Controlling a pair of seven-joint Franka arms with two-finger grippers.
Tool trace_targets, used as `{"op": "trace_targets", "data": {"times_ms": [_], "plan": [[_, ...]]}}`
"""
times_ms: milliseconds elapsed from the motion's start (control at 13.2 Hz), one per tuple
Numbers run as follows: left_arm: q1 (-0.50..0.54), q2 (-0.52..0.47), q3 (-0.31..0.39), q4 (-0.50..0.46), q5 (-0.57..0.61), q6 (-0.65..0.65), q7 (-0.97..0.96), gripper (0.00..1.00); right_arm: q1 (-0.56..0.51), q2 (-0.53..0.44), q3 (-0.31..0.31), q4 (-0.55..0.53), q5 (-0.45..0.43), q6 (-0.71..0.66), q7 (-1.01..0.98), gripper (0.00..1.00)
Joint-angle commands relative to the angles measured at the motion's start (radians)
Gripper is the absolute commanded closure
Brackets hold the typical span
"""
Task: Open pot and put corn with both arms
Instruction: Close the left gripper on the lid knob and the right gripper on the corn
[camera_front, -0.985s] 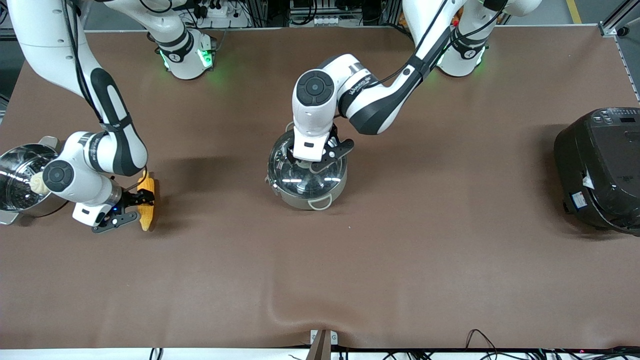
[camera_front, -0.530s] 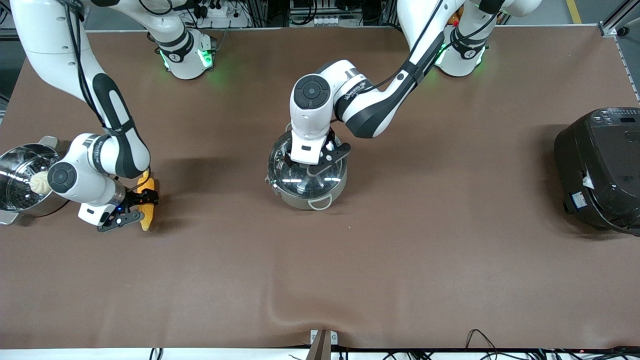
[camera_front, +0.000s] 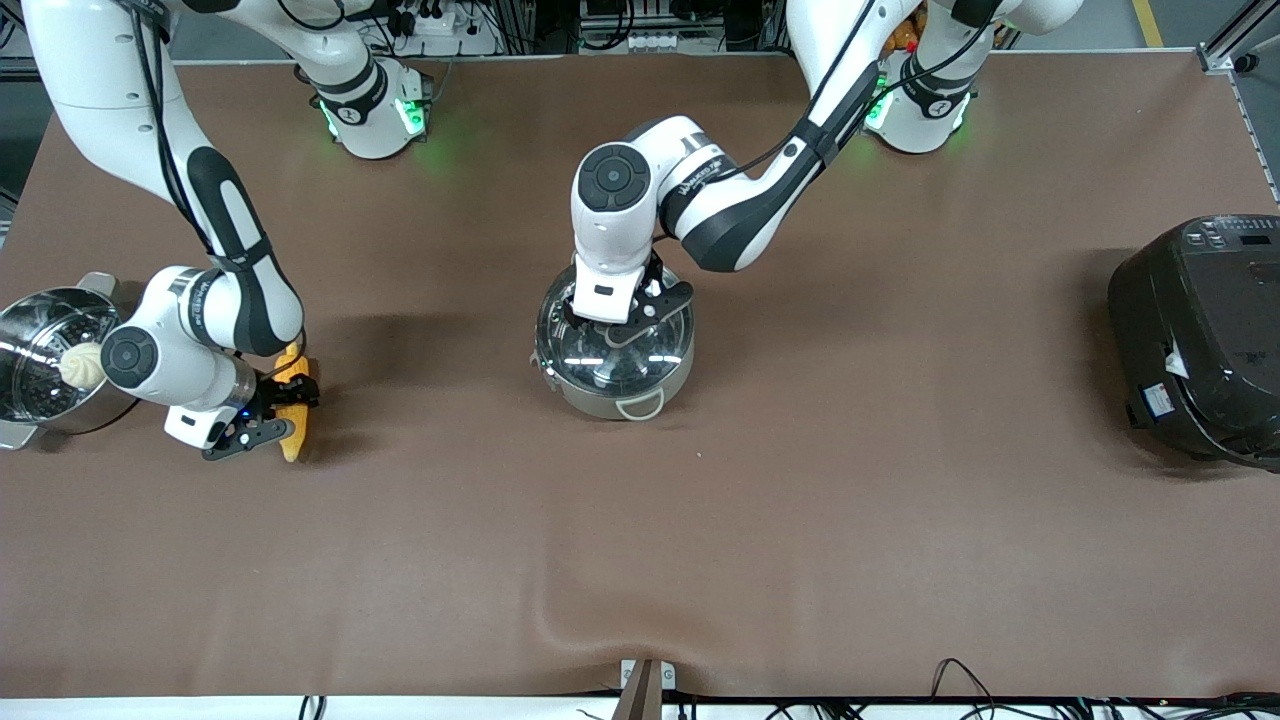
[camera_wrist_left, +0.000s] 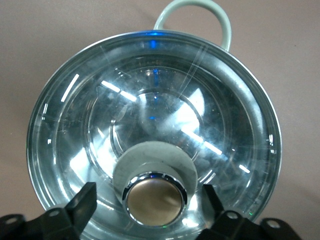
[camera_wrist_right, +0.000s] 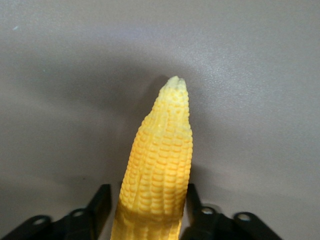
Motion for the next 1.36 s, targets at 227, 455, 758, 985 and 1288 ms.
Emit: {"op": "trace_targets", "data": {"times_ms": [227,455,758,985,1288], "plan": [[-0.017,0.017,0.011,0.028,0.028,0.000,-0.025,0.40,0.006,-0.032,0.006,0.009,0.025,-0.063,-0.012,0.84],[-0.014,0.014,0.011,0.028,0.028,0.000,-0.025,0.95,0.008,-0.043,0.006,0.074,0.097,-0.199,-0.009,0.87],[-0.008,-0.006,0.014,0.028,0.028,-0.006,-0.027,1.00,0.006,-0.067,0.006,0.151,0.099,-0.291,0.031,0.87],[0.008,-0.087,0.013,0.026,0.022,-0.060,-0.027,1.00,0.033,-0.072,0.006,0.297,0.095,-0.469,0.143,0.87],[0.119,-0.265,0.011,0.003,0.017,-0.208,-0.016,1.00,0.073,-0.129,0.003,0.426,0.082,-0.659,0.236,0.87]]}}
